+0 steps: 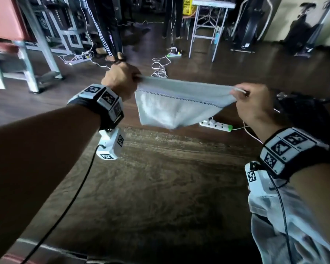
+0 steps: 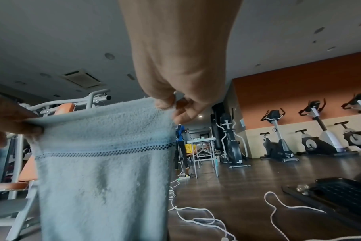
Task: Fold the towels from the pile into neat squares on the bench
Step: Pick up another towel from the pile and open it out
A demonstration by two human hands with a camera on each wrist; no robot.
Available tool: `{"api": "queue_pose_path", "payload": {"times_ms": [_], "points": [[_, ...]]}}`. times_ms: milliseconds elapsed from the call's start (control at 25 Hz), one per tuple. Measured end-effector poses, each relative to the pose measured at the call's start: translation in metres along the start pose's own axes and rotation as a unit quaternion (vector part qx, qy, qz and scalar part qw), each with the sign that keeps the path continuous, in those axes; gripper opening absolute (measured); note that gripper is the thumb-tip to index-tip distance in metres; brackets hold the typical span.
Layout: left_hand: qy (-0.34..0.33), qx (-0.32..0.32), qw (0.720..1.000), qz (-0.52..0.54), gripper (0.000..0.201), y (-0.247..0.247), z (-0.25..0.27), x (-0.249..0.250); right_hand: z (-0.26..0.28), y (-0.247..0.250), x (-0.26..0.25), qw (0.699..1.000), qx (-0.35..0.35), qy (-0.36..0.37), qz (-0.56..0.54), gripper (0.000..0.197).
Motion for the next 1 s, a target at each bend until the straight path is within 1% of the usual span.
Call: {"api": "queue_pose_path", "payload": {"times_ms": [40,120,200,240,280,320,360,440,520,600,640,720,760,840,960,1000], "points": [[-0.002,-0.006,1.0,0.012,0.029,-0.001,0.0,-0.001,-0.003,-0.001,0.004,1.0,-0.002,-0.013,-0.021,0.015],[-0.014,-0.036,0.994,0.101,0.025,-0.008,0.003,-0.002,-0.002,-0.006,0.008,0.995,-0.008,-0.06,-0.075,0.007],[0.004,-0.074,0.975,0.211,0.03,-0.02,0.009,-0.011,0.006,-0.01,0.009,0.988,-0.01,-0.088,-0.123,0.015],[0.003,-0.062,0.969,0.239,0.033,-0.021,0.013,-0.017,0.01,-0.01,0.009,0.988,-0.012,-0.089,-0.124,0.015],[-0.011,-0.042,0.967,0.25,0.033,-0.019,0.016,-0.021,0.016,-0.009,0.006,0.99,-0.015,-0.085,-0.111,0.01],[-0.022,-0.025,0.968,0.25,0.03,-0.015,0.024,-0.021,0.023,-0.006,0.002,0.992,-0.019,-0.083,-0.091,0.007],[-0.028,-0.013,0.968,0.247,0.023,-0.011,0.032,-0.021,0.031,-0.002,-0.002,0.994,-0.022,-0.075,-0.078,0.008],[-0.043,0.009,0.977,0.208,0.011,-0.003,0.057,-0.022,0.049,0.006,-0.007,0.997,-0.029,-0.047,-0.061,0.011],[-0.052,0.015,0.984,0.172,0.012,0.001,0.086,-0.027,0.072,0.009,-0.011,0.997,-0.054,-0.018,-0.046,0.011],[-0.061,-0.012,0.987,0.151,0.011,0.001,0.122,-0.029,0.103,0.014,-0.008,0.996,-0.089,-0.018,-0.026,0.009],[-0.06,-0.03,0.987,0.144,0.01,0.0,0.141,-0.03,0.121,0.018,-0.005,0.995,-0.094,-0.021,-0.016,0.009],[-0.072,-0.067,0.986,0.133,0.008,-0.003,0.177,-0.029,0.156,0.032,0.0,0.996,-0.083,-0.028,-0.007,0.011],[-0.089,-0.078,0.984,0.13,0.006,-0.004,0.193,-0.027,0.173,0.038,0.001,0.997,-0.077,-0.031,-0.009,0.012],[-0.108,-0.093,0.981,0.131,0.005,-0.003,0.22,-0.023,0.204,0.05,0.002,0.997,-0.071,-0.029,-0.016,0.01],[-0.115,-0.1,0.978,0.139,0.016,0.003,0.254,-0.021,0.248,0.064,-0.002,0.995,-0.098,-0.019,-0.009,0.008],[-0.124,-0.109,0.976,0.142,0.011,0.005,0.265,-0.02,0.261,0.067,-0.003,0.994,-0.11,-0.013,-0.006,0.007]]}}
Point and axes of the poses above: each hand's wrist, its own z-axis away from the middle knuckle, its own y-axis out of the back of the hand, x = y × z, the point moved 6 cm from there along -z, towards the middle knuckle, and after that the axes turned 8 degrees about -x, right-handed, at the moved point
